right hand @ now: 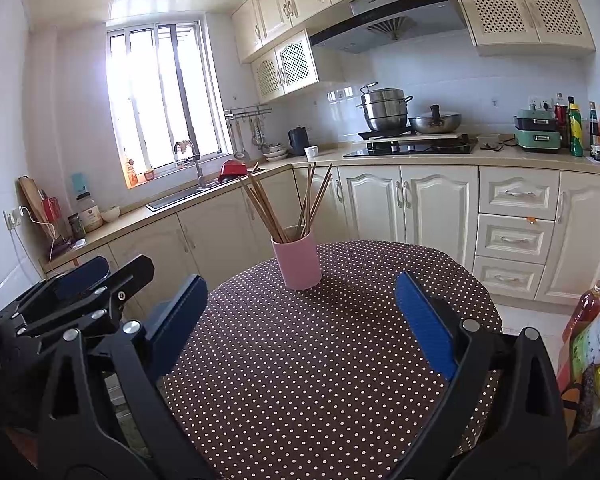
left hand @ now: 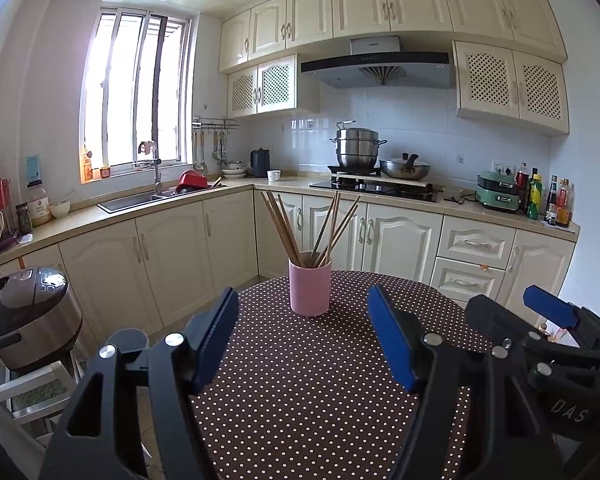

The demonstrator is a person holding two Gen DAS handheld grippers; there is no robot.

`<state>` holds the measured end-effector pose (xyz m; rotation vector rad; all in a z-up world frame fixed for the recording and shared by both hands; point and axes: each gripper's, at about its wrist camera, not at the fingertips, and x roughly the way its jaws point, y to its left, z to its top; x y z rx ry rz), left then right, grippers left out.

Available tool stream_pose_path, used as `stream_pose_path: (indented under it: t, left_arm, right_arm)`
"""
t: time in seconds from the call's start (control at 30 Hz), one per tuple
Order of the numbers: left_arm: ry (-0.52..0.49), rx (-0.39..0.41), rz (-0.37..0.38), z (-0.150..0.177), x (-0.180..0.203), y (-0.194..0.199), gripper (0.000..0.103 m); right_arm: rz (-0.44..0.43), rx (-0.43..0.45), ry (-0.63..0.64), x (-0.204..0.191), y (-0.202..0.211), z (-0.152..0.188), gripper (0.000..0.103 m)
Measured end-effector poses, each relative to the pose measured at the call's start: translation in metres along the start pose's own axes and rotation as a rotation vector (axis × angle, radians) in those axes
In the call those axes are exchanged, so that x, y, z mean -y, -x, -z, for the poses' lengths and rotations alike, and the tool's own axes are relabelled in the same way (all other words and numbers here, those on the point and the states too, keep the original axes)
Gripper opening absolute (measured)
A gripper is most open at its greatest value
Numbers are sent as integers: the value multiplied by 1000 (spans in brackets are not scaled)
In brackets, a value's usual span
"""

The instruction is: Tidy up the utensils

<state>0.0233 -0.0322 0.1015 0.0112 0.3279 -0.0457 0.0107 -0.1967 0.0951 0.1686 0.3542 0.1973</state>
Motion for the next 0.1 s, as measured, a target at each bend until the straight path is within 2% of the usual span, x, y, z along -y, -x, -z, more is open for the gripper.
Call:
stream_pose_path:
  t: [0.1]
  left_arm:
    - [6, -7, 5, 1, -2, -1, 66]
  right_arm:
    - [0, 0, -1, 0, 0, 0, 93]
